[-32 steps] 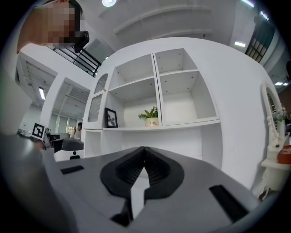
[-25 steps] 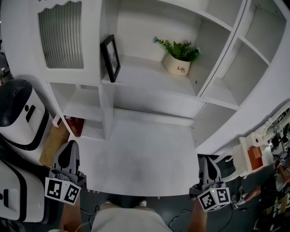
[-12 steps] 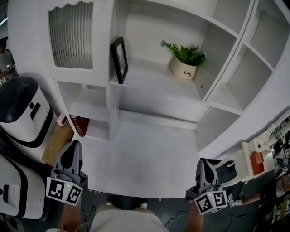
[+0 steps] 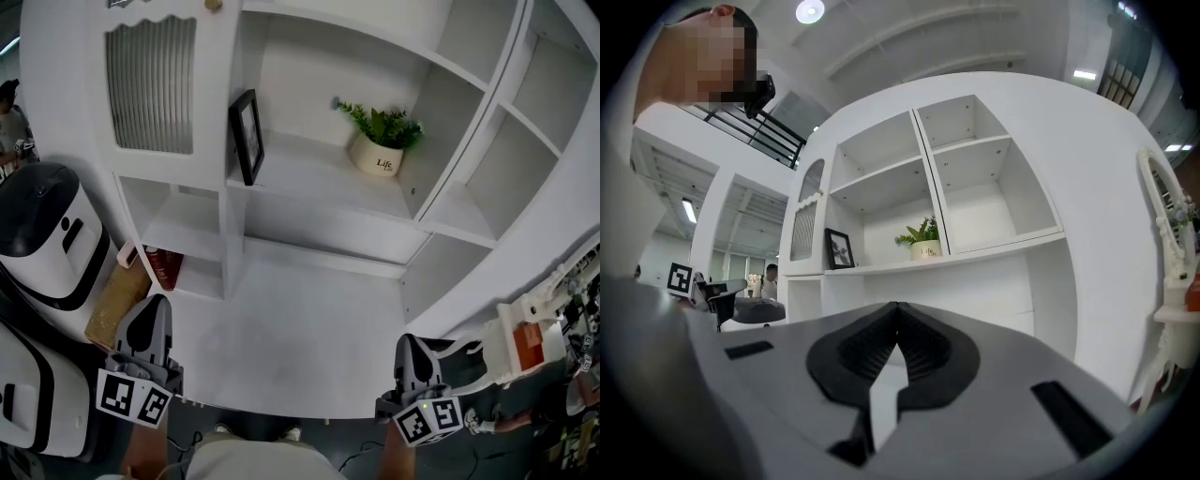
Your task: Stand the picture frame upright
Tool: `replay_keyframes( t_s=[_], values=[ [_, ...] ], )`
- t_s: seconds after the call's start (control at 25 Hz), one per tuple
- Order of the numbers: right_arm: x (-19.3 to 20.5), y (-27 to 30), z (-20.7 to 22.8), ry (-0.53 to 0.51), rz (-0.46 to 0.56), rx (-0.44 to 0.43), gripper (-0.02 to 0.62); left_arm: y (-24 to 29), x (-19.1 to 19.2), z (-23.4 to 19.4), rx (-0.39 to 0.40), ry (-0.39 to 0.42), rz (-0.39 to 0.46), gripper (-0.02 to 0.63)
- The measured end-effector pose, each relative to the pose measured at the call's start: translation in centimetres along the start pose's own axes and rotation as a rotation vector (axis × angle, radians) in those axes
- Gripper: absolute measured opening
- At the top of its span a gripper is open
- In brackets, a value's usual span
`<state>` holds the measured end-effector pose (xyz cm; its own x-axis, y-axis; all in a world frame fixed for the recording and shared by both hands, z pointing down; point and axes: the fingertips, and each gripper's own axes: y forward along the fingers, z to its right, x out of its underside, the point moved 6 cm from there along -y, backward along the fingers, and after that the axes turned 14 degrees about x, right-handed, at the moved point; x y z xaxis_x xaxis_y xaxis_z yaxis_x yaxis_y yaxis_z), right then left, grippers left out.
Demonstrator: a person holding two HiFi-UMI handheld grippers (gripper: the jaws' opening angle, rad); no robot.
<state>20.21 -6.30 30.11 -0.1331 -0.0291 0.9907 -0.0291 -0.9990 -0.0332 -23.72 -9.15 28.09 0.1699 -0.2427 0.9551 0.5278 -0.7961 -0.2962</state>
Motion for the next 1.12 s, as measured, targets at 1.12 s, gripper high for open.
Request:
replay_keyframes(
  t_s=[1.12],
  values=[
    [1.7,2.3,-1.1,0.044,-0.018,-0.124,0.008,0.5,-0.5,1.2,-0.037,0.051,0.009,0.017]
  ],
)
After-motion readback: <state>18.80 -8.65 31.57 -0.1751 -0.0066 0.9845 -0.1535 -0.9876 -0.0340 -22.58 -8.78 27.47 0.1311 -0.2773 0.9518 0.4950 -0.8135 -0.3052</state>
